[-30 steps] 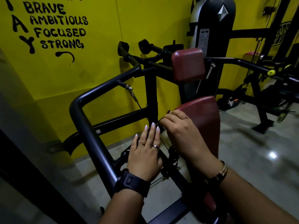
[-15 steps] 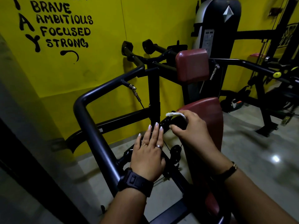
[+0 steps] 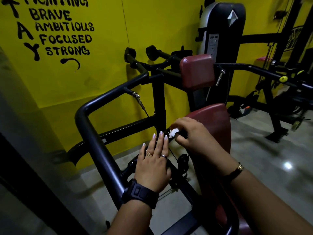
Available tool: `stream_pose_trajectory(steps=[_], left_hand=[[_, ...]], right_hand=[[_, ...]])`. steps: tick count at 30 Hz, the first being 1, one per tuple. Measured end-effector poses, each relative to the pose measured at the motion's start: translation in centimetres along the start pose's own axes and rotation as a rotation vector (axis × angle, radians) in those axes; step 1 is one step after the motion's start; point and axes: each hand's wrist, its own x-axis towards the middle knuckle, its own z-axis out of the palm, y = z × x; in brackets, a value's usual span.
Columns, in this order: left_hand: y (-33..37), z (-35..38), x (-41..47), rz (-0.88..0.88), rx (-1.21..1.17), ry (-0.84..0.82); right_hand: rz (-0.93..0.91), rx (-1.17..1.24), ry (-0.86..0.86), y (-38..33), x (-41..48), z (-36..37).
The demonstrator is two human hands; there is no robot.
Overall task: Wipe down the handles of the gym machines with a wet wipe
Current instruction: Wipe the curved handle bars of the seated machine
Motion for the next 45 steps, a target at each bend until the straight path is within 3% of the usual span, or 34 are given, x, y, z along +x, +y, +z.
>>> stream_pose_trajectory(steps=[3, 5, 12, 17, 22, 30, 34, 38, 41, 45], left_hand=[[0.2, -0.2, 0.2, 0.009, -0.011, -0.022], [0.2, -0.2, 0.2, 0.007, -0.026, -0.036], [0.4, -0.8, 0.3, -0.023, -0.028, -0.1], [0.3, -1.1, 0.0, -0.027, -0.048, -0.132], [0.5, -1.4, 0.1, -0.028, -0.071, -0.119], [0.5, -2.5, 0.0, -0.049, -0.09, -0.213], [0.5, -2.6, 0.1, -0.043, -0.12, -0.218], [0.6, -2.5, 0.2, -0.056, -0.12, -0.227], [0.5, -1.8, 0.2, -0.033, -0.135, -0.098], [0.4, -1.5, 0.1, -0.015, -0.122, -0.105]], right_hand=[[-0.148, -0.255, 0.098, -0.5, -1.0, 0.2], [-0.149, -0.302, 0.123, -0.7, -1.8, 0.5], [0.171, -0.103, 0.182, -1.1, -3.9, 0.7], [0.431, 0.245, 0.047, -0.8, -2.6, -0.6], [0.487, 0.703, -0.267, 0.3, -0.3, -2.0], [0.236, 0.407, -0.439, 0.2, 2.1, -2.7], [0.044, 0.166, -0.288, 0.3, 1.4, -1.4], [-0.068, 0.129, -0.026, 0.6, -0.4, -0.4], [-0.054, 0.113, 0.091, 0.7, -1.9, -0.2], [0.057, 0.26, 0.231, 0.2, -3.6, 0.1]])
